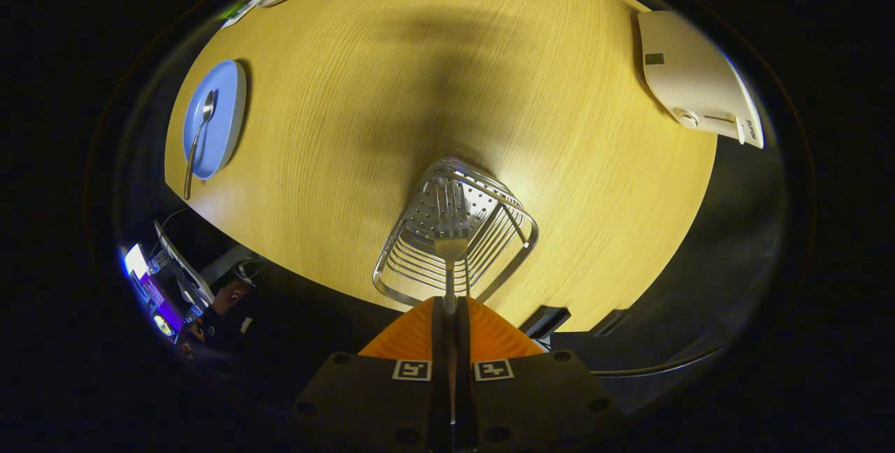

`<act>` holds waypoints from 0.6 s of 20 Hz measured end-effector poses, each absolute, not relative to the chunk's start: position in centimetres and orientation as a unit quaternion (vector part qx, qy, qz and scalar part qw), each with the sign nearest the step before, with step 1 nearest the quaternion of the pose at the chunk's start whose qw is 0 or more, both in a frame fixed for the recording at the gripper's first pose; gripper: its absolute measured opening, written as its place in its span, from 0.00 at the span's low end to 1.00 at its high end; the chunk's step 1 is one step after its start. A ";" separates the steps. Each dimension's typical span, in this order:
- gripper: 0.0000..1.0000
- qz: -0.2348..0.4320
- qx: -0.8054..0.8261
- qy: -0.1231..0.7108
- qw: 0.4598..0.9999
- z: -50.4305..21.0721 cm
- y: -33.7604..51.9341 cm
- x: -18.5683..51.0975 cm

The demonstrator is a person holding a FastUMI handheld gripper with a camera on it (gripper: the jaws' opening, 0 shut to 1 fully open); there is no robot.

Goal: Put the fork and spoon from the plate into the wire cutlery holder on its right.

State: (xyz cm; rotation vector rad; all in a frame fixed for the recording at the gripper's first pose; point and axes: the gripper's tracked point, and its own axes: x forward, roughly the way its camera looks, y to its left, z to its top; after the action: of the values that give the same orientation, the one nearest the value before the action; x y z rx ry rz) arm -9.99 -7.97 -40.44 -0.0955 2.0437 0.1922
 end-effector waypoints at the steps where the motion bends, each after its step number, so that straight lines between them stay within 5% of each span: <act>1: 0.07 0.076 -0.039 0.855 0.512 -40.6 -7.8 -9.9; 12: 0.15 0.077 -0.015 0.832 0.548 -41.4 -7.6 -8.6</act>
State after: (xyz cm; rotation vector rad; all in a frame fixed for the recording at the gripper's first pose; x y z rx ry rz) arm -8.59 -7.59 -41.35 -0.0348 1.9718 0.1825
